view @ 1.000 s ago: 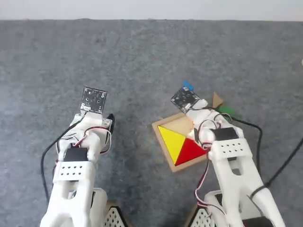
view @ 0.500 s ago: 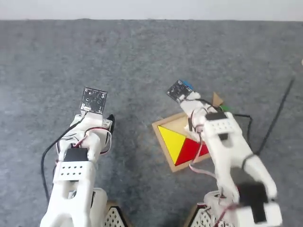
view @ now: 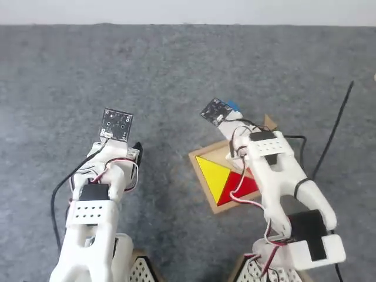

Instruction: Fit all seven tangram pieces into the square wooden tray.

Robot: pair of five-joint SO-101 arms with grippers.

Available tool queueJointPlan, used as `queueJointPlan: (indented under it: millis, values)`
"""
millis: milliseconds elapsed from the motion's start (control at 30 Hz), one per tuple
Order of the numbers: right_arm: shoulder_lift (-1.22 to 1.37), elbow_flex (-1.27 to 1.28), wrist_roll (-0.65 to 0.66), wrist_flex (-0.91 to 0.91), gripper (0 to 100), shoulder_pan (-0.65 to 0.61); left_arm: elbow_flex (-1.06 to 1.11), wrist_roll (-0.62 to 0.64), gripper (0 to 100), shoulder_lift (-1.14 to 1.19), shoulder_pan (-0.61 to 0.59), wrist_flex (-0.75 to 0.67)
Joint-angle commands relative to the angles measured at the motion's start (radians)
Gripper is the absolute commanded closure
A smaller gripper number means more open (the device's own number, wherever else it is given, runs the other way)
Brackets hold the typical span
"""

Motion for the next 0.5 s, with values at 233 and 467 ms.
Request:
queueJointPlan:
  millis: [233,467]
  values:
    - [-0.016,-0.078,-0.083,0.025,78.3,-0.229,-0.012,-0.011,83,0.002,-0.003,-0.023]
    - [-0.213,-0.086,-0.135,0.094,78.3,-0.16,-0.012,-0.011,83,0.002,0.003,-0.025]
